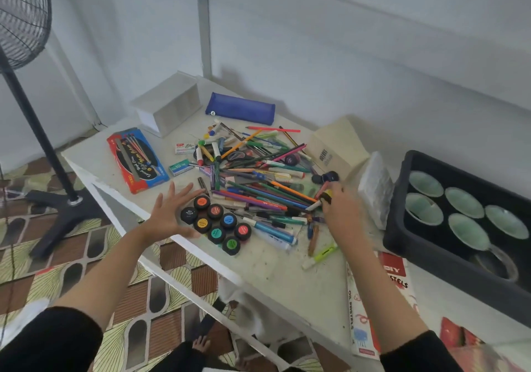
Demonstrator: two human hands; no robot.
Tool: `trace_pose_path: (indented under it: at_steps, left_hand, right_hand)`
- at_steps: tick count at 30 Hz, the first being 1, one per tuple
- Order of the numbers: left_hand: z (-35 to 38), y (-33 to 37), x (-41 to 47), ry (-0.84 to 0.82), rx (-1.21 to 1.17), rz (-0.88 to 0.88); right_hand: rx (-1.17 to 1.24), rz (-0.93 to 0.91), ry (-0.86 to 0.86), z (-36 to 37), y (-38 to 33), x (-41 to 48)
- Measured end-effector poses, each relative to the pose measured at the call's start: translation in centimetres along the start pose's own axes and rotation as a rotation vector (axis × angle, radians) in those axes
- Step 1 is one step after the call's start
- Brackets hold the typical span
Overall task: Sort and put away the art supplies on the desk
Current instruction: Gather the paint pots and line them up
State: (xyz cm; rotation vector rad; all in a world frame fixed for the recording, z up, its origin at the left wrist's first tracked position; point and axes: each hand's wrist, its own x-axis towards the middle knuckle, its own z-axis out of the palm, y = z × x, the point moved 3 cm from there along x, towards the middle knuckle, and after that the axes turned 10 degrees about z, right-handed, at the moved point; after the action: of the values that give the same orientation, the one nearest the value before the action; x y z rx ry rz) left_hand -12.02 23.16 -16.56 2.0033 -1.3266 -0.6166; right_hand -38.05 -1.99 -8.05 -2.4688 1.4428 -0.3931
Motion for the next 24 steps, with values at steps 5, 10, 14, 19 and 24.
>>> trace_pose_path:
  at_steps: [5, 10, 14, 19, 24]
  left_hand:
    - [0.0, -0.1, 0.1, 0.004, -0.091, -0.037]
    - [-0.1, 0.3, 0.2, 0.018, -0.114, -0.063]
    - [-0.2, 0.5, 0.3, 0.008, -0.131, -0.074]
    - [-0.2, 0.5, 0.3, 0.006, -0.128, -0.081]
    - [-0.3, 0.7, 0.3, -0.002, -0.167, -0.085]
  right_hand:
    - [0.437, -0.085, -0.338, 1.2, -2.6, -3.9]
    - [0.419, -0.236, -0.566, 2.3, -5.4, -7.9]
    - [0.239, -0.243, -0.728, 3.7, -7.1, -8.8]
    - [0.096, -0.193, -0.812, 4.4, -8.0, -8.7]
    - [0.142, -0.166, -0.807, 4.6, -8.0, -8.3]
